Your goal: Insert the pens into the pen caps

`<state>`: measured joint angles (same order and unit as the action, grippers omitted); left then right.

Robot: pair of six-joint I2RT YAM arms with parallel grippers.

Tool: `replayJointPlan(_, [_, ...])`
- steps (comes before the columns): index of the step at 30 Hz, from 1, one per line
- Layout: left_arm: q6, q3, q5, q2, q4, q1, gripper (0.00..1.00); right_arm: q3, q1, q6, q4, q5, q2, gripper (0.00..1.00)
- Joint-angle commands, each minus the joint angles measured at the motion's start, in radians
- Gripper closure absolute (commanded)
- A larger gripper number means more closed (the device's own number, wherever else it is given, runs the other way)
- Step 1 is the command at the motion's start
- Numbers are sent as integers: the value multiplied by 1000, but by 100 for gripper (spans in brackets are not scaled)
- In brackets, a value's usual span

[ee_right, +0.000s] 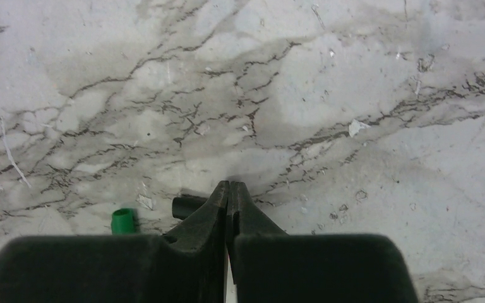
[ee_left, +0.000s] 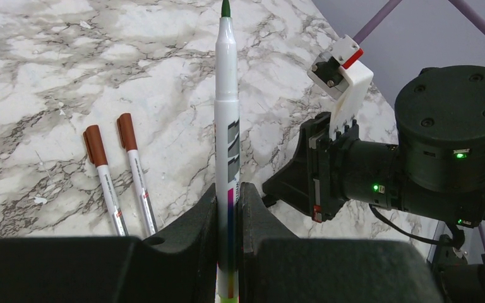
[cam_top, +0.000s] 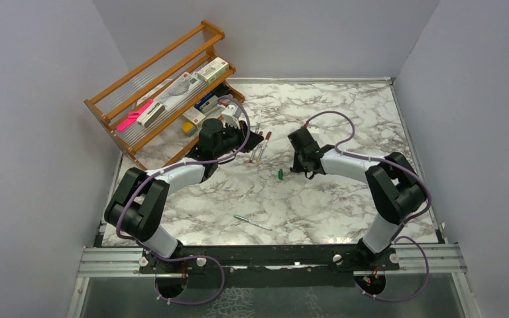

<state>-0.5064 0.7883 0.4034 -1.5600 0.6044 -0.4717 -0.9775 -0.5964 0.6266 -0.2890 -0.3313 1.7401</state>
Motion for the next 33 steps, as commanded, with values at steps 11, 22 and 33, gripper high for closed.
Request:
replayJointPlan(11, [-14, -8, 27, -7, 26, -15, 100, 141, -9, 32, 23, 83, -128, 99])
replayJointPlan(22, [-3, -20, 40, 9, 39, -17, 100, 163, -9, -144, 128, 100, -280, 74])
replayJointPlan(33, [21, -41, 156, 18, 143, -19, 100, 47, -11, -337, 92, 248, -137, 44])
